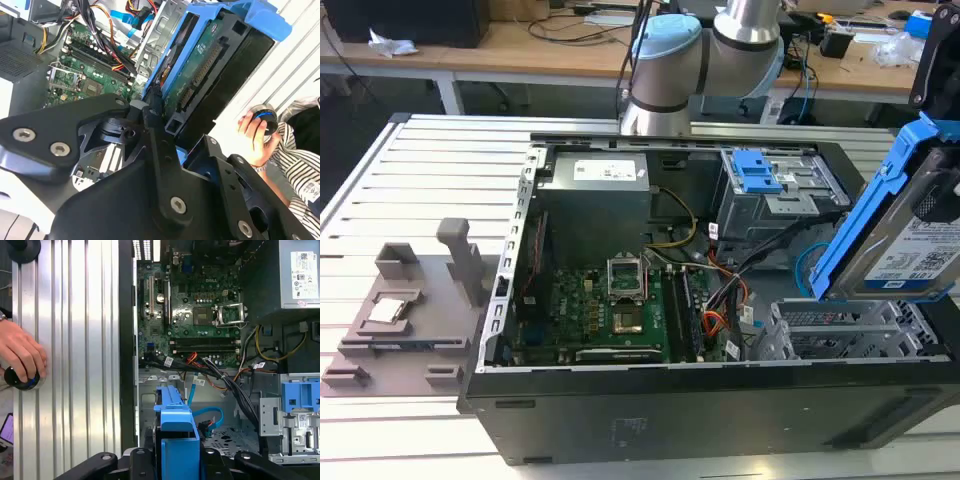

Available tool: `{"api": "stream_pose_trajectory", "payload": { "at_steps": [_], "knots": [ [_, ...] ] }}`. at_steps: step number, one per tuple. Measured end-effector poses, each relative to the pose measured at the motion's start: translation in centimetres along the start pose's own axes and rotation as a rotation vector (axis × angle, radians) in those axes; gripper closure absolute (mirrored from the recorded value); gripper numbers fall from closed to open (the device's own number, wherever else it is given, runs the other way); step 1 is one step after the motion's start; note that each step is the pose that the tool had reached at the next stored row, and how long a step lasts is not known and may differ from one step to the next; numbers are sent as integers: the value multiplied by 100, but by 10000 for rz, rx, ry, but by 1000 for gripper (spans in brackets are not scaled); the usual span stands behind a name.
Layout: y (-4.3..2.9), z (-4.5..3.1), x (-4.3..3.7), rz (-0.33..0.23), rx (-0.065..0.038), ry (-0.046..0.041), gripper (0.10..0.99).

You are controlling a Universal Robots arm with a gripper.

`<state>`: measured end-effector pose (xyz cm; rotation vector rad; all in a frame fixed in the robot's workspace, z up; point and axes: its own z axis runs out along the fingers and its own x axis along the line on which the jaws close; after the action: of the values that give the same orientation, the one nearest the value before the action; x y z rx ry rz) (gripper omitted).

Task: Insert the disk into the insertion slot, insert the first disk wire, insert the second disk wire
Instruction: 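Insert the disk into the insertion slot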

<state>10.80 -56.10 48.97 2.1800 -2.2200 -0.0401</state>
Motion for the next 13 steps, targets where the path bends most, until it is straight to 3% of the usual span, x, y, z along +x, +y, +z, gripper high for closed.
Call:
{"api": "stream_pose_trajectory", "payload": {
  "at_steps": [13],
  "knots": [
    [-1, 106, -1, -1, 0, 0, 725]
  ]
}}
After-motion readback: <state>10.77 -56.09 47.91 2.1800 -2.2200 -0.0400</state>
